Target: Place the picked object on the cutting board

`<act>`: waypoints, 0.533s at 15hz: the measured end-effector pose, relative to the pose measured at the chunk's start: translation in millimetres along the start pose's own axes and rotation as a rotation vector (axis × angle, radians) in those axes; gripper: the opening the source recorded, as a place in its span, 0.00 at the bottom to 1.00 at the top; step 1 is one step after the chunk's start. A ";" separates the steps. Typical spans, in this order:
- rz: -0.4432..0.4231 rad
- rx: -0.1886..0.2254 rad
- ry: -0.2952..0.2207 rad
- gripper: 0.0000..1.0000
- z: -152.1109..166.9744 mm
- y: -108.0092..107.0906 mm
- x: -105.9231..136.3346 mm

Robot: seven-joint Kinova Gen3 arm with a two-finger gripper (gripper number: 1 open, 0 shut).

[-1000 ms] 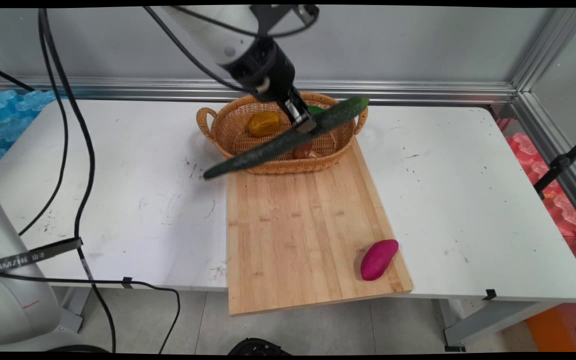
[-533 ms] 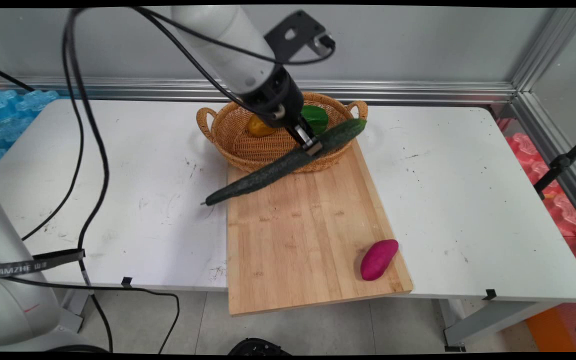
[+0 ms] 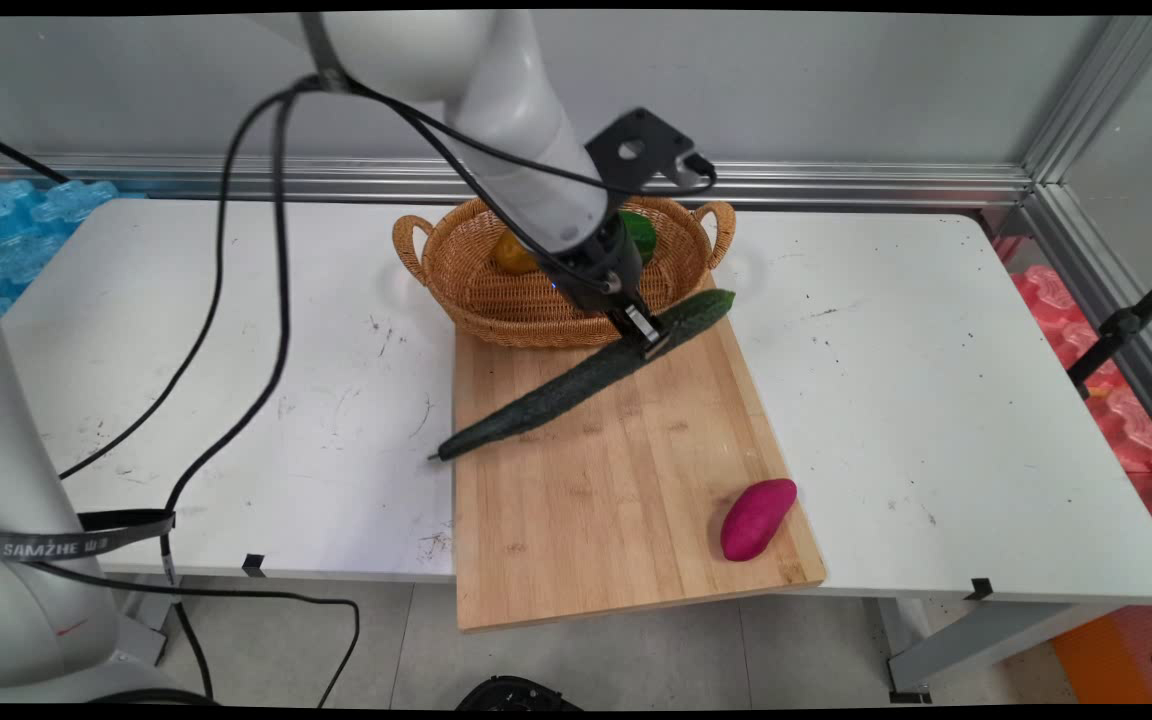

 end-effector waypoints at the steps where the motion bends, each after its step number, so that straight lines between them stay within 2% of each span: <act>1: -0.011 0.001 -0.015 0.00 7.9 1.5 0.7; 8: -0.054 0.002 -0.108 0.00 51.5 6.6 -0.2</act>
